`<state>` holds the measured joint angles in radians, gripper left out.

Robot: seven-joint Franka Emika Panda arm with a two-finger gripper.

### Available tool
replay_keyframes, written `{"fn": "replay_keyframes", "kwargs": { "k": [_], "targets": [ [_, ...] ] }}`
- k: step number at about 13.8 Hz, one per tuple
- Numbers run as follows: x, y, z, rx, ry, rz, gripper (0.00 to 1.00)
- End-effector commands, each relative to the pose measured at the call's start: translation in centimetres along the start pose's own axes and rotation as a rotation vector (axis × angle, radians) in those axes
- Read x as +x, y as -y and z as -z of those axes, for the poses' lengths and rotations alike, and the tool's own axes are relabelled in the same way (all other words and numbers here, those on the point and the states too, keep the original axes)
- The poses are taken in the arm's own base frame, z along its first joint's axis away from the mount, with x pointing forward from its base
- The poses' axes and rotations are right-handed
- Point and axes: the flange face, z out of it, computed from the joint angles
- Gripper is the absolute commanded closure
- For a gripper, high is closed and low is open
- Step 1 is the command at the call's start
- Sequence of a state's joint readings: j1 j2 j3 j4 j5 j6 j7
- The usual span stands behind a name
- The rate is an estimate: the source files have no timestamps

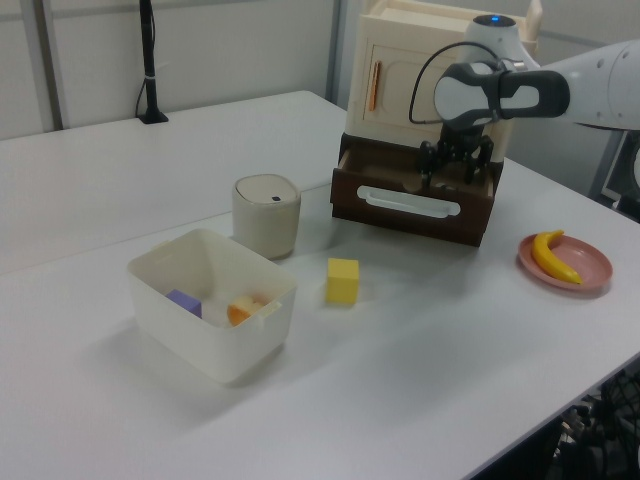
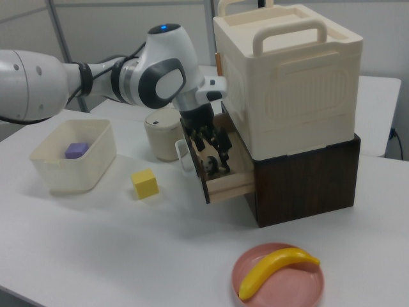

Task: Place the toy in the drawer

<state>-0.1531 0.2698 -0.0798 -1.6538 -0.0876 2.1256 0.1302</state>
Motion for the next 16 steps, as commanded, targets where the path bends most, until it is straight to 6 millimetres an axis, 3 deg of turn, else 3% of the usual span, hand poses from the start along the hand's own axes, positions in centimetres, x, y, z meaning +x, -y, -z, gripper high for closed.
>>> {"fn": "replay_keyframes", "kwargs": {
  "k": [1,3,5,8,10,11,16],
  "targets": [
    [-0.1,0.7,6.7,0.028,-0.013,-0.054,0.0],
    [-1.1,2.7,10.0,0.073,-0.008,-0.037,0.0],
    [-4.1,4.7,14.0,0.09,0.07,0.0,0.0],
    [-7.3,7.1,17.5,0.091,0.12,0.083,0.0],
    [-7.7,7.4,15.8,0.091,0.149,0.182,0.0],
    [-8.2,8.7,15.3,0.095,0.156,0.232,0.0],
    [-8.4,9.2,15.4,0.097,0.159,0.24,0.0]
  ]
}}
